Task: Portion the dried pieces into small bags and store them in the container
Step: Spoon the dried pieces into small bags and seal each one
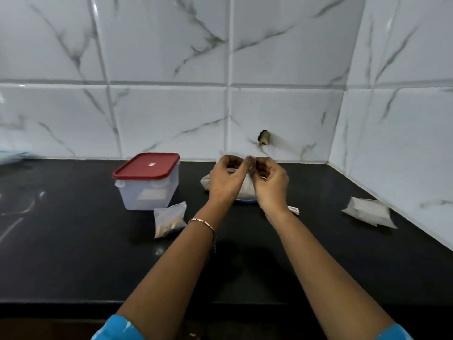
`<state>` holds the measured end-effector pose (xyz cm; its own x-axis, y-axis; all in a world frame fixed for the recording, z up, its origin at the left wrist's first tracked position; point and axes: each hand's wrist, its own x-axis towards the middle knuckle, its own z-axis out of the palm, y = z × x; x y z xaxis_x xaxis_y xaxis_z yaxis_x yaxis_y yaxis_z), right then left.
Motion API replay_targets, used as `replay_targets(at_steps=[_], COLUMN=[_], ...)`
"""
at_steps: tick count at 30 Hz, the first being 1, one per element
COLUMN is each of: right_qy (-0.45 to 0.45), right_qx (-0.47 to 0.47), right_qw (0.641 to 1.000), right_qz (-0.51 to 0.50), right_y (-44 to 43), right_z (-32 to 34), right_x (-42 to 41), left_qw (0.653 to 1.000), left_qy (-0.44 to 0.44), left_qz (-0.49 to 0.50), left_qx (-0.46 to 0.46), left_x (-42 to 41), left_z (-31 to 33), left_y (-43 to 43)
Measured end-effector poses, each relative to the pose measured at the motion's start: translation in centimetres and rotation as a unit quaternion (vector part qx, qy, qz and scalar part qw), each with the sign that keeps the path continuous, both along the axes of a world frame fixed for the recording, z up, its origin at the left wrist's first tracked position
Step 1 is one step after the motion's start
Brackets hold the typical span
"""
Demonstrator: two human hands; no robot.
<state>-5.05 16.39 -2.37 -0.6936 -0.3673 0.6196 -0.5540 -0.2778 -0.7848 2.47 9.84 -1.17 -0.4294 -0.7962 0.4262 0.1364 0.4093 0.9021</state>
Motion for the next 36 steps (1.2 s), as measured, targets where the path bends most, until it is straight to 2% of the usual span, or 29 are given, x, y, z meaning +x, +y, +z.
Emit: replay_targets(at_steps=[4,7,10,14,20,28,36], right_qy=[-0.006,-0.029,-0.011,-0.011,-0.1,-0.113,-0.177], right_qx=[-0.017,-0.029,-0.003,0.002,-0.023,-0.035,-0.027], right_qw=[1.0,0.998,0.998,0.998,0.992,0.988,0.981], right_qz=[0.013,0.04,0.055,0.067,0.079,0.097,0.069], right_y=[-2.3,-2.6,-2.2,-1.9,-2.4,-2.1,-2.2], right_z=[-1.2,-1.9,-1.9,-1.6,-1.6,-1.3,-1.2], right_x=[1.2,1.3,1.4,1.2,1.0,0.9,0.6], left_qw=[0.994,0.985,0.978,0.977,0.971,0.963,0.985], left_qy=[0.045,0.075,0.088,0.081,0.088,0.085,0.012], left_qz=[-0.026,-0.058,-0.078,-0.092,-0.122,-0.164,-0.132], left_qx=[0.099,0.143,0.171,0.176,0.185,0.195,0.108], left_x=[0.4,0.6,1.0,1.2,1.4,1.7,1.6], left_z=[0.3,-0.3,-0.5,-0.2,-0.4,-0.6,-0.4], left_y=[-1.9,-2.7,-2.8,-2.8,-3.2,-3.5,-2.9])
